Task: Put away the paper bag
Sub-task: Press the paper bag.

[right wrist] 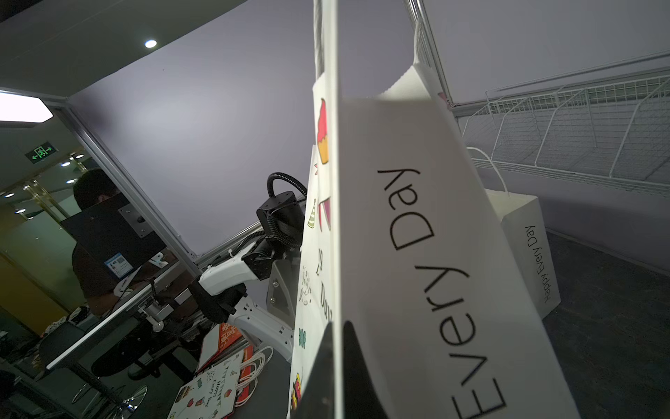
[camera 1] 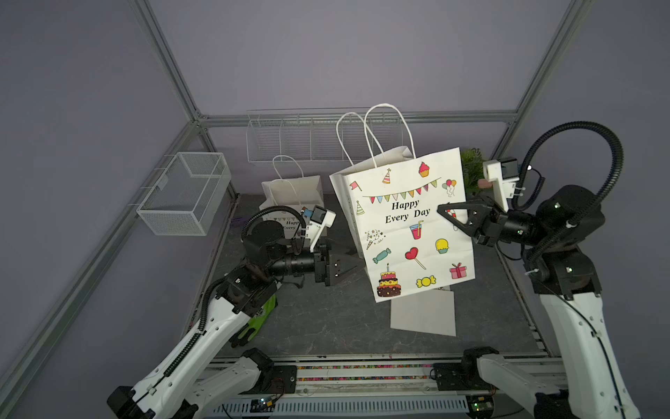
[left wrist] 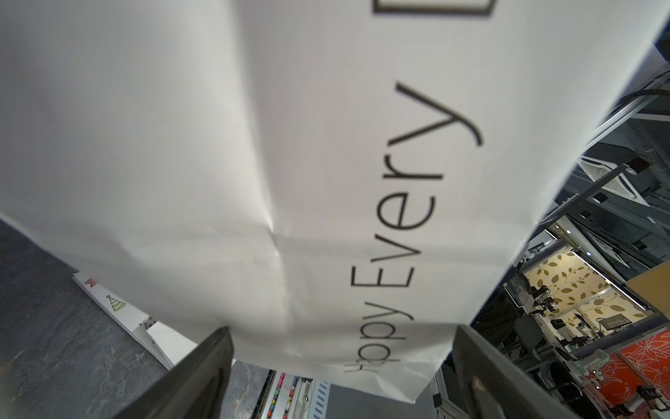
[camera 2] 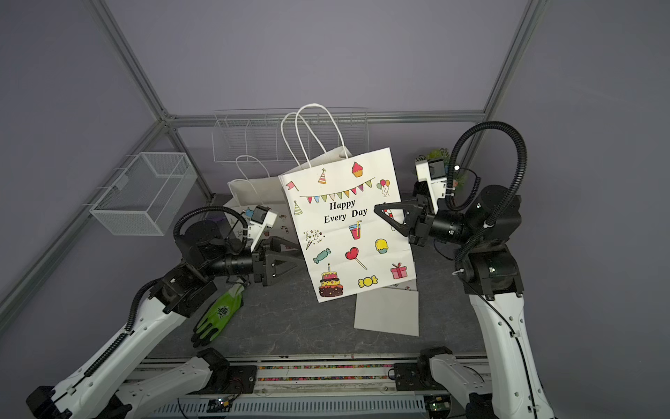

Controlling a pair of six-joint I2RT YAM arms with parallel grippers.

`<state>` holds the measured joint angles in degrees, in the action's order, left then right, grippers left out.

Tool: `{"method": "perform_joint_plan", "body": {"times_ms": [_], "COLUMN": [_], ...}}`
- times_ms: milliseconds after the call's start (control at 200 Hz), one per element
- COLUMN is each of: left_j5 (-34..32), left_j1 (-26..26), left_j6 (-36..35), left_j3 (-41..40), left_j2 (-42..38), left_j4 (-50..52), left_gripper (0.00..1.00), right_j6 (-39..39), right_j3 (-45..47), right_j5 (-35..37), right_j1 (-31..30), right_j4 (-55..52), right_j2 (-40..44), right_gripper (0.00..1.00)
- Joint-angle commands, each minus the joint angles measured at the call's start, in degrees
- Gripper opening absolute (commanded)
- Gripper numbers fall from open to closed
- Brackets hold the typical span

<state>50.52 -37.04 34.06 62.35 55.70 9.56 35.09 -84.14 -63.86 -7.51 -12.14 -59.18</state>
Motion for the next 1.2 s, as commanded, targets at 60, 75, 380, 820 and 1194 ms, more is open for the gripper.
{"method": "perform_joint_plan", "body": {"times_ms": [60,75,380,820,1194], "left_j5": [0.28,0.34,0.98,-13.93,-5.18], "left_j1": [-0.48,-0.56,-3.17,-3.06,-3.17], "left_j6": [3.94,4.05,6.9,-9.59,0.79], "left_j3": [1.46,1.46,1.54,4.46,7.43], "left_j2": [0.06,0.15,4.02,-4.25,3.09], "left_j4": [-7.08,-7.44,-12.71,13.37,-4.59], "left_gripper": [0.95,0.95,0.95,0.68,0.97], "right_j6": [0.45,0.49,0.77,0.28,0.2], "right_j3": [1.95,2.08,3.34,0.9,2.65], "right_j5": [0.4,0.38,0.26,-0.57,-0.06], "right_j1": [0.23,0.23,0.25,0.89,-0.52], "right_j4": [2.36,2.4,3.79,2.23,2.61], "right_j2": [0.28,0.33,0.82,1.09,1.46], "right_gripper": [0.07,0.07,0.07,0.07,0.07]}}
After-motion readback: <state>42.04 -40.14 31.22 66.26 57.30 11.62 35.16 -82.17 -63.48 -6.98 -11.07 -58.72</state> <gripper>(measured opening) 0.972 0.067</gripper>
